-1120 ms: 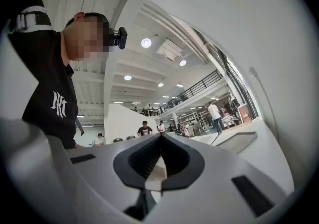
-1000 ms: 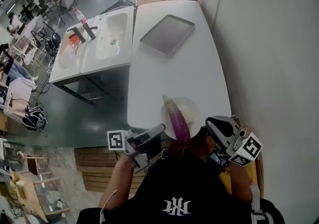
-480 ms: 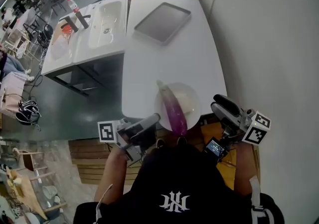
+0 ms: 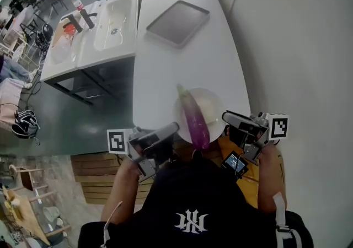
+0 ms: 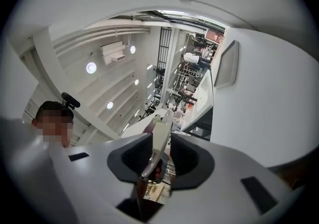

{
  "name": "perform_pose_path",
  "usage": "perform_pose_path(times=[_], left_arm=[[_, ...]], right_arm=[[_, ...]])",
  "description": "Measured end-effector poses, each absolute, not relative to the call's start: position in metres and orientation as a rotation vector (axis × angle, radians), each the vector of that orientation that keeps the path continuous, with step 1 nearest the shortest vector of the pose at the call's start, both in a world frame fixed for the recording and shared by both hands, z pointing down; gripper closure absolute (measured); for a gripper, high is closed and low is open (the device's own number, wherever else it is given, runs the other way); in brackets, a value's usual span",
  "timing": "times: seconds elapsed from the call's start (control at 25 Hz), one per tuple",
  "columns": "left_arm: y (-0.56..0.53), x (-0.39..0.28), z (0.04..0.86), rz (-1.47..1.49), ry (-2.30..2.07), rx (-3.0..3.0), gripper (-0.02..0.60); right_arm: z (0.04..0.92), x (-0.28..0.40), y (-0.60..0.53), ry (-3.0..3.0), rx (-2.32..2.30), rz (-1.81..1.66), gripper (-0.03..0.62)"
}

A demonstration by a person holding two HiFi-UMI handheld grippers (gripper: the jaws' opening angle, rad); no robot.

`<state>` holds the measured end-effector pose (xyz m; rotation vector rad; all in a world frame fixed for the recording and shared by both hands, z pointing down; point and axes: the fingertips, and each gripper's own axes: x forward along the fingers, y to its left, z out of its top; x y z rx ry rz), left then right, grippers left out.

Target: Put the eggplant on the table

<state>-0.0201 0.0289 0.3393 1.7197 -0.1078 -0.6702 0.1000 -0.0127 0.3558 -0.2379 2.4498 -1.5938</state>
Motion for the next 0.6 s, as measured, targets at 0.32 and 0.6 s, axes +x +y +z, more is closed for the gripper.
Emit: perform_pose_path(times=[0.32,0.6], left_arm=[[0.023,-0.045,0.341,-0.662,-0.114,1.729,0.56],[0.019,-0.068,0.341,-0.628,-0.166,1.767,0.56]], right_arm=[[0.358,0.076,-0.016,2.467,-0.294,-1.6,0.551],[0.356,0.056,-0.013,2.409,-0.304,-1.646,0.571]])
